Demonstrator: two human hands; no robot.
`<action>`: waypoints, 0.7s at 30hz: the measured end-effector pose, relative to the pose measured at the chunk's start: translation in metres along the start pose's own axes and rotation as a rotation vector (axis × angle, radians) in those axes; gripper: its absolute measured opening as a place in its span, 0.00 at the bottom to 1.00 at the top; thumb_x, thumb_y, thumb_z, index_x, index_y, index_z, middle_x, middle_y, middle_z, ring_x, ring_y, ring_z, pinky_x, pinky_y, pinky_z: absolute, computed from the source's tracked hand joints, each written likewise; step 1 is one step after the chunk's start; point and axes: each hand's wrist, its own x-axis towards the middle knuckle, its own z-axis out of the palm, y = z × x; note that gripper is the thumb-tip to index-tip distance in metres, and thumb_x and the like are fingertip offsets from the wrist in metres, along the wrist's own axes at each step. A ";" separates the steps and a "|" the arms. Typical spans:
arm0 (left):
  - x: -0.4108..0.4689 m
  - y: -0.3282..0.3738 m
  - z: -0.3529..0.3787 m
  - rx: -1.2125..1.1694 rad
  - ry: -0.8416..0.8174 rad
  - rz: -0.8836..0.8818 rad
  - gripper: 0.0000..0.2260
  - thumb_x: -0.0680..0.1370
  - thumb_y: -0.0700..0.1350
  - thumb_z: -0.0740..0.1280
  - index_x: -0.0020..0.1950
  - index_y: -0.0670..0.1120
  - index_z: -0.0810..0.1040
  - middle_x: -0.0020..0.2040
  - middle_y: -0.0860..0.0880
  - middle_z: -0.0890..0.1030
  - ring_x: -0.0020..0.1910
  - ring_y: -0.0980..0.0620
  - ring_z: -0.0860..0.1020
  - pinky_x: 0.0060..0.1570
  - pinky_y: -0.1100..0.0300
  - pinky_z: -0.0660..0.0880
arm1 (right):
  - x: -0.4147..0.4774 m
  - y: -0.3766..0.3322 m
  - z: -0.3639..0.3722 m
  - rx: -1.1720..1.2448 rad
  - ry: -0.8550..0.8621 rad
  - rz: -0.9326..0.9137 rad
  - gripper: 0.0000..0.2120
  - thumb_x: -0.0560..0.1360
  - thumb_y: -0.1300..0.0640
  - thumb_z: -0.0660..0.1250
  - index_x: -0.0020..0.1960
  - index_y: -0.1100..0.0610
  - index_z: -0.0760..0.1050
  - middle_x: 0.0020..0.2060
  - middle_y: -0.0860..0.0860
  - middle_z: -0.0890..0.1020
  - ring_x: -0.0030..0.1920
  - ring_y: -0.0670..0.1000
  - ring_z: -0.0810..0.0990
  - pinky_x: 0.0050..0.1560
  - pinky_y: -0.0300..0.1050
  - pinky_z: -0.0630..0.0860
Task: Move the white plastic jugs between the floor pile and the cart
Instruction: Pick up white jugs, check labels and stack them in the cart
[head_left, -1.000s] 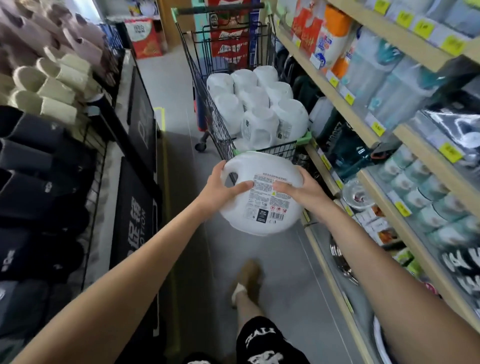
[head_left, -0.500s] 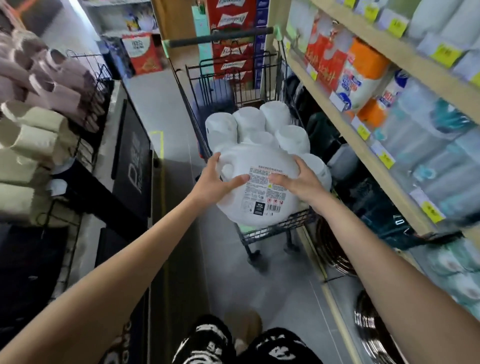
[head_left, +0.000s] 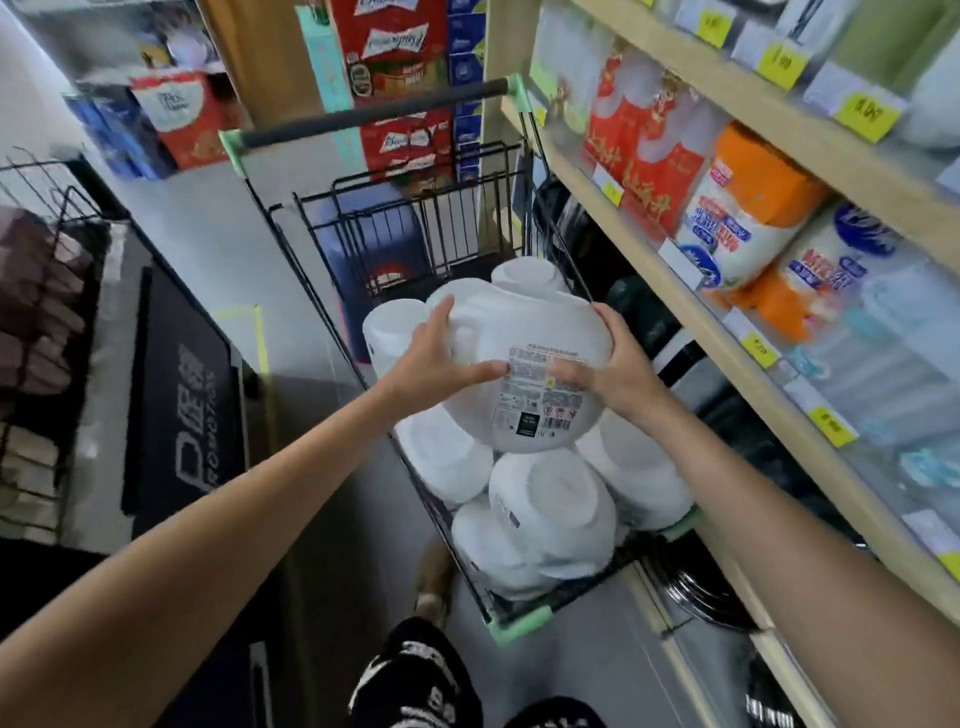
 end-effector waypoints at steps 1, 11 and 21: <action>0.021 0.001 -0.007 0.042 -0.035 0.012 0.57 0.57 0.67 0.77 0.77 0.55 0.49 0.75 0.47 0.61 0.72 0.46 0.63 0.70 0.44 0.65 | 0.014 -0.002 -0.001 -0.055 0.021 0.003 0.56 0.52 0.40 0.81 0.74 0.46 0.58 0.65 0.48 0.69 0.64 0.49 0.73 0.61 0.51 0.75; 0.221 0.010 -0.056 0.275 -0.226 0.215 0.55 0.61 0.51 0.81 0.77 0.50 0.48 0.73 0.45 0.60 0.70 0.46 0.63 0.72 0.48 0.61 | 0.164 -0.008 0.006 -0.352 0.228 -0.035 0.56 0.60 0.49 0.82 0.77 0.44 0.50 0.61 0.48 0.59 0.60 0.44 0.62 0.62 0.40 0.63; 0.362 0.014 -0.057 0.404 -0.462 0.237 0.55 0.65 0.49 0.80 0.77 0.50 0.42 0.73 0.47 0.60 0.70 0.46 0.64 0.70 0.51 0.62 | 0.266 0.026 0.010 -0.342 0.411 -0.005 0.55 0.60 0.50 0.82 0.77 0.46 0.52 0.62 0.49 0.61 0.57 0.43 0.63 0.60 0.39 0.66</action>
